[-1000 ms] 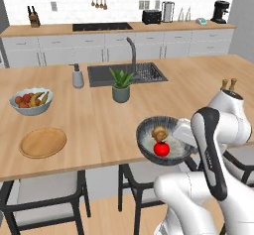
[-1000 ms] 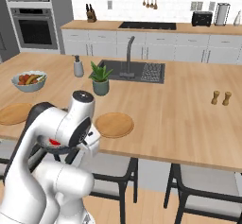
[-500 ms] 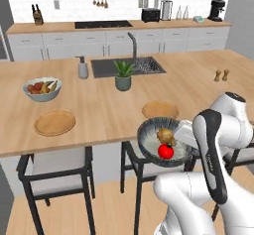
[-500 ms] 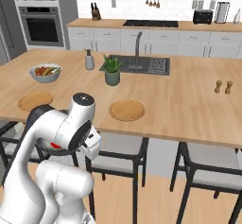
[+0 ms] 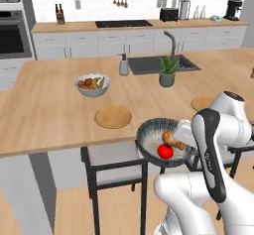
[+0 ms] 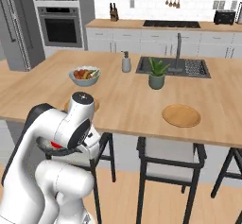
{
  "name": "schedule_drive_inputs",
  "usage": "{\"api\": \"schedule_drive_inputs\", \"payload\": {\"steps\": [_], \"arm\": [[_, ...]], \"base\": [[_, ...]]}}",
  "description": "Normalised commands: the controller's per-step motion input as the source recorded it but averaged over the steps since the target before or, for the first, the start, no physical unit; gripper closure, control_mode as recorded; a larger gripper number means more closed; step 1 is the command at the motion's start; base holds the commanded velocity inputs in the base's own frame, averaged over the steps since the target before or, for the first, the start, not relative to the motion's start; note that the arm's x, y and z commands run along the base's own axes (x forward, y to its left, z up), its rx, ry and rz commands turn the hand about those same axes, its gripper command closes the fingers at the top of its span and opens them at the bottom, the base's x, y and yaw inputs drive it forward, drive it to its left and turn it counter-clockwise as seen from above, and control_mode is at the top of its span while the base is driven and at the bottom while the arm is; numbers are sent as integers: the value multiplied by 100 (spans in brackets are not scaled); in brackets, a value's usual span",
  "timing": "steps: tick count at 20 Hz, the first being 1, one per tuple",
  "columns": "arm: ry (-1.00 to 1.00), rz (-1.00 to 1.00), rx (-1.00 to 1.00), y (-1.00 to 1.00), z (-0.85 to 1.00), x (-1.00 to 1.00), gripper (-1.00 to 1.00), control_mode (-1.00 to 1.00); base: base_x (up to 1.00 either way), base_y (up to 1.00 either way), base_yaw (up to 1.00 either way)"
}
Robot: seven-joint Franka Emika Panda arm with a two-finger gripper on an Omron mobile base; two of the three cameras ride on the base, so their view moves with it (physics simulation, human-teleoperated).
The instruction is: Pick the chicken drumstick and tomato from their plates and place them in the bowl. Then put the bowl in the fridge.
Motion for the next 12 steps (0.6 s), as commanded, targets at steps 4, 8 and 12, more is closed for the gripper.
{"api": "schedule_drive_inputs", "payload": {"steps": [4,8,12], "arm": [[0,0,0,0,0,0,100,100],[0,0,0,0,0,0,100,100],[0,0,0,0,0,0,100,100]], "base": [[30,100,-2],[41,100,-3],[44,100,-3]]}}
